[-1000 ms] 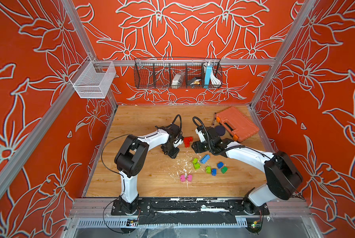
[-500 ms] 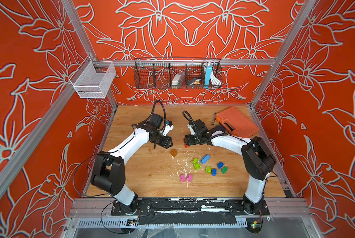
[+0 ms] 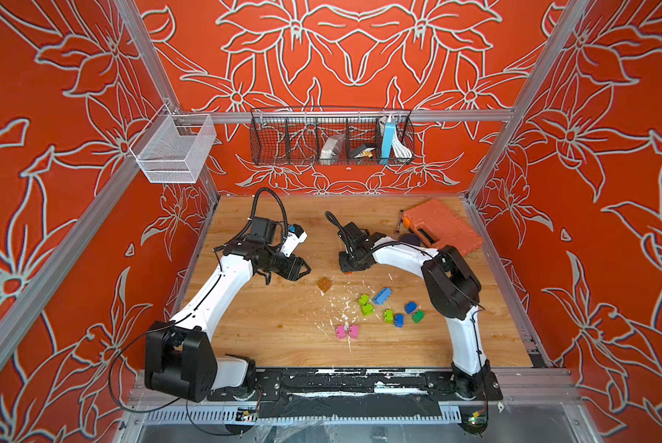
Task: Assemble the letter h with lego
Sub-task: Pick up the lego brick from the center of the board.
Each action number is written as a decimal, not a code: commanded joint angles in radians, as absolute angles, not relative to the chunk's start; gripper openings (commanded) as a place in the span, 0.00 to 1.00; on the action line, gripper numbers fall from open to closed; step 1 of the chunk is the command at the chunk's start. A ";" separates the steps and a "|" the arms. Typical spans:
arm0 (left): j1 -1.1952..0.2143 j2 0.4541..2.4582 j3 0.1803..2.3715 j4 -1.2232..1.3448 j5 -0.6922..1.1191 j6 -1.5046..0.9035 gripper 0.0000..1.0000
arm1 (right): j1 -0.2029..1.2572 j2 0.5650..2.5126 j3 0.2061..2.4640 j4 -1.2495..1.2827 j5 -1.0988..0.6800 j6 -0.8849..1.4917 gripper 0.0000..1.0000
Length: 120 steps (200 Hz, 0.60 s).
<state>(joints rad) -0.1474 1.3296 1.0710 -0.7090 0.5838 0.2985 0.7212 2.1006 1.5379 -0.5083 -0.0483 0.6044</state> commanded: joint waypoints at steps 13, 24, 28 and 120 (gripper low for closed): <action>-0.141 1.292 1.058 -0.703 0.804 0.407 0.61 | 0.727 2.075 1.557 -0.604 -0.064 0.690 0.37; -0.141 1.282 1.061 -0.702 0.838 0.458 0.60 | 0.724 2.044 1.539 -0.602 -0.105 0.705 0.37; -0.141 1.277 1.063 -0.700 0.845 0.469 0.60 | 0.723 2.031 1.530 -0.600 -0.124 0.710 0.37; -0.196 1.335 1.090 -0.737 1.012 1.192 0.82 | 0.705 1.773 1.383 -0.694 -0.524 0.670 0.36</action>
<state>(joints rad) -0.1627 1.3014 1.1084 -0.7155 0.9707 0.8669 0.7128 1.8187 1.4445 -0.6701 -0.3672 0.6426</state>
